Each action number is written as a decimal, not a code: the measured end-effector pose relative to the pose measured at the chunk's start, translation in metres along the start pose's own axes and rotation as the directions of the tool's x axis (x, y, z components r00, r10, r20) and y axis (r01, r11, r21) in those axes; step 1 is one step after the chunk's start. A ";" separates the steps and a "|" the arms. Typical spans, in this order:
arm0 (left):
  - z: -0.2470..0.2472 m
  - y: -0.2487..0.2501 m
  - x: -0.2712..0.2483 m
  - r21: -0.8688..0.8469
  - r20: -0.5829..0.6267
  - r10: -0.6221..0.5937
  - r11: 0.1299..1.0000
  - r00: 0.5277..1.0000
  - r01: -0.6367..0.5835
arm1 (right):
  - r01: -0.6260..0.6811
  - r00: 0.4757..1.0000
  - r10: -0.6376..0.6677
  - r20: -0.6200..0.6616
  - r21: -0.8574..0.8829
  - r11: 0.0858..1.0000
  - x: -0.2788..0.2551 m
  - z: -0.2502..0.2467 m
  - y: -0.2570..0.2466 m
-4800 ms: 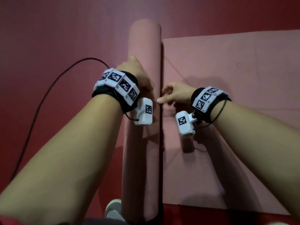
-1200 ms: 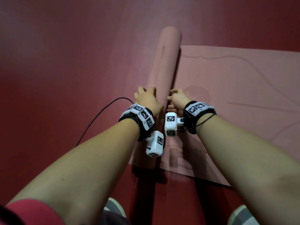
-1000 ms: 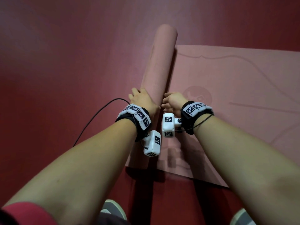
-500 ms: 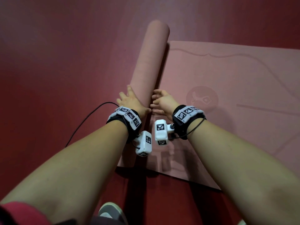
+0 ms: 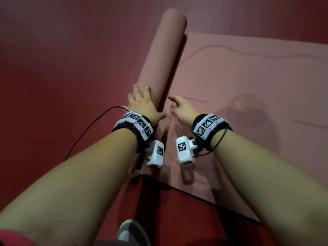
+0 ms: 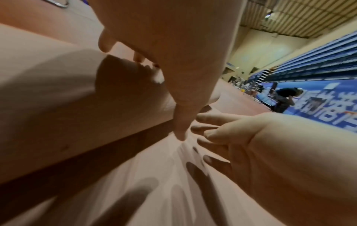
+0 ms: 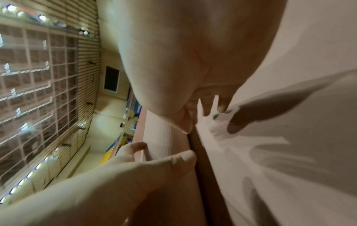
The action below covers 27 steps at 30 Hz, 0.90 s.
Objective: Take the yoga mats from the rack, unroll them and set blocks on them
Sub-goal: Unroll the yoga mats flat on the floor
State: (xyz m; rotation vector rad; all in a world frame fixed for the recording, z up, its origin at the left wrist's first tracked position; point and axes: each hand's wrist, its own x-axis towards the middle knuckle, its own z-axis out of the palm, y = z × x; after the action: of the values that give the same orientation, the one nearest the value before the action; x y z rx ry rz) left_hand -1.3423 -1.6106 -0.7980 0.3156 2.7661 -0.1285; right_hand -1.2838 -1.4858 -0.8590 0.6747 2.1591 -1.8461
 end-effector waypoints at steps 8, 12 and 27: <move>-0.001 -0.053 0.033 -0.097 0.107 -0.138 0.984 0.985 0.148 | 0.086 0.980 -0.178 -0.088 -0.621 0.779 0.025 0.025 0.008; -0.005 -0.069 0.052 -0.174 0.177 -0.131 0.971 0.976 0.161 | 0.011 0.976 -0.154 -0.152 -0.676 0.737 0.028 0.037 0.000; -0.032 -0.119 0.085 -0.357 0.381 -0.016 0.920 0.924 0.163 | -0.254 0.958 0.284 -0.021 -0.516 0.818 0.018 0.027 -0.073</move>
State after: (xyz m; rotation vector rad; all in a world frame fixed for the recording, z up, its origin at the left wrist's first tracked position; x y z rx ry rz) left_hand -1.4580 -1.7051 -0.7923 0.0485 2.3560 0.3009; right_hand -1.3373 -1.5165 -0.8088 0.7395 2.2359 -1.0576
